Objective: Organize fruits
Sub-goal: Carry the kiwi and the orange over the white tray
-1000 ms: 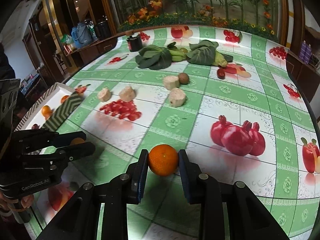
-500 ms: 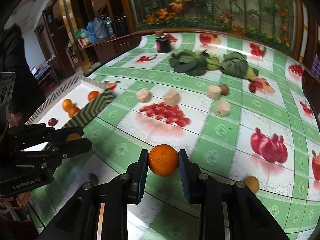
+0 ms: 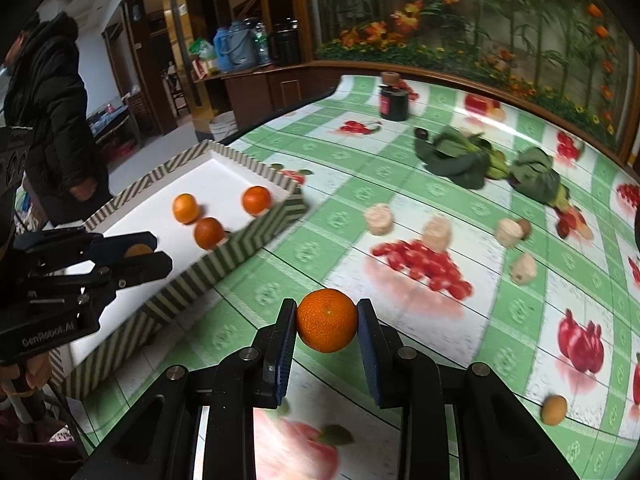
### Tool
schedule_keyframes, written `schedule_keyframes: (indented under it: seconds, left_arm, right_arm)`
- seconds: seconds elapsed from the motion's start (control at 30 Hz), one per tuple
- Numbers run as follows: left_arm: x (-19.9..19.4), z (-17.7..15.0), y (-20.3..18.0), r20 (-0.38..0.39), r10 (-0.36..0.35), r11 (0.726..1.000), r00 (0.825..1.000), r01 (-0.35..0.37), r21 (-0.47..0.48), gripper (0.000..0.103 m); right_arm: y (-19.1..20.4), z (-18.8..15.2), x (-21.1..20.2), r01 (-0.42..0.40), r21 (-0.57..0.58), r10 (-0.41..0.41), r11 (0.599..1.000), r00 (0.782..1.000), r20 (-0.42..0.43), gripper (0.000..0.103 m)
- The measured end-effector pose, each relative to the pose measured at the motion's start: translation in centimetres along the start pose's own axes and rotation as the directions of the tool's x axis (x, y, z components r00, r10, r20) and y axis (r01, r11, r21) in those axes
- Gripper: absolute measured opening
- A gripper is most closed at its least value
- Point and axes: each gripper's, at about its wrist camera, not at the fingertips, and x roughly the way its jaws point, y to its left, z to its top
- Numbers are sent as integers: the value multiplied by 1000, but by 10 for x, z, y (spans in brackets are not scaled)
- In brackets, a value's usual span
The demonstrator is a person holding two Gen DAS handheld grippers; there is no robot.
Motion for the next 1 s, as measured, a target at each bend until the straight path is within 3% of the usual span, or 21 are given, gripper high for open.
schedule_keyframes:
  seconds: [0.6,1.0]
  left_arm:
    - [-3,-13,86,-24,132,987,991,-134,-90,28]
    - [14,-15,111,-80,124,981,989,-134,-143,28]
  right_arm:
    - [73,34,27,-123,-112,121,986,992,-27,29]
    - [123,51,63,-230,-194,213,954,971,-104,29]
